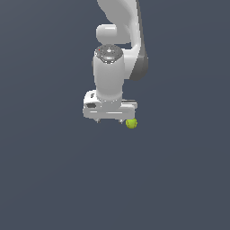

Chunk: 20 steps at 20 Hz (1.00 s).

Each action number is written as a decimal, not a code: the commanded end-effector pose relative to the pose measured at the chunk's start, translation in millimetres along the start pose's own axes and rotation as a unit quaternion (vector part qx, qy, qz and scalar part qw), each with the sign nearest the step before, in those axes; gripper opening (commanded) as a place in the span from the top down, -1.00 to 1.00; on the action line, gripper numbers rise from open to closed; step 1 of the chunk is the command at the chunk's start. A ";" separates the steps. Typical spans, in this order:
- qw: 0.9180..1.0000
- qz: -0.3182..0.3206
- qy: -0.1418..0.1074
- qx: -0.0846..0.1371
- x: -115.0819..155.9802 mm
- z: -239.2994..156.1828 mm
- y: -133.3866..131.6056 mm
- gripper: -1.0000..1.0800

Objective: Pick up the object and move it to a goal position.

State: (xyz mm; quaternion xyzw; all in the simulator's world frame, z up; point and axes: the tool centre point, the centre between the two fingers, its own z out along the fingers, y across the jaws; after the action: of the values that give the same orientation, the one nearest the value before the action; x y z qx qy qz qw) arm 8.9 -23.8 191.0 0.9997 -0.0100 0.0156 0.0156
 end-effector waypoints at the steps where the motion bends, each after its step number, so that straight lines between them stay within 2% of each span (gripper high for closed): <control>1: 1.000 0.000 0.000 0.000 0.0 0.0 0.0 -0.92; 13: 1.000 -0.009 -0.007 -0.001 -3.1 11.1 11.1 -0.92; 20: 1.000 -0.017 -0.008 0.001 -12.5 22.2 -7.5 -0.92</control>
State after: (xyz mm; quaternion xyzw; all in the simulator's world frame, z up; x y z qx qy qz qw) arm 0.1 -22.7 172.1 0.9998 0.0040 0.0081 0.0156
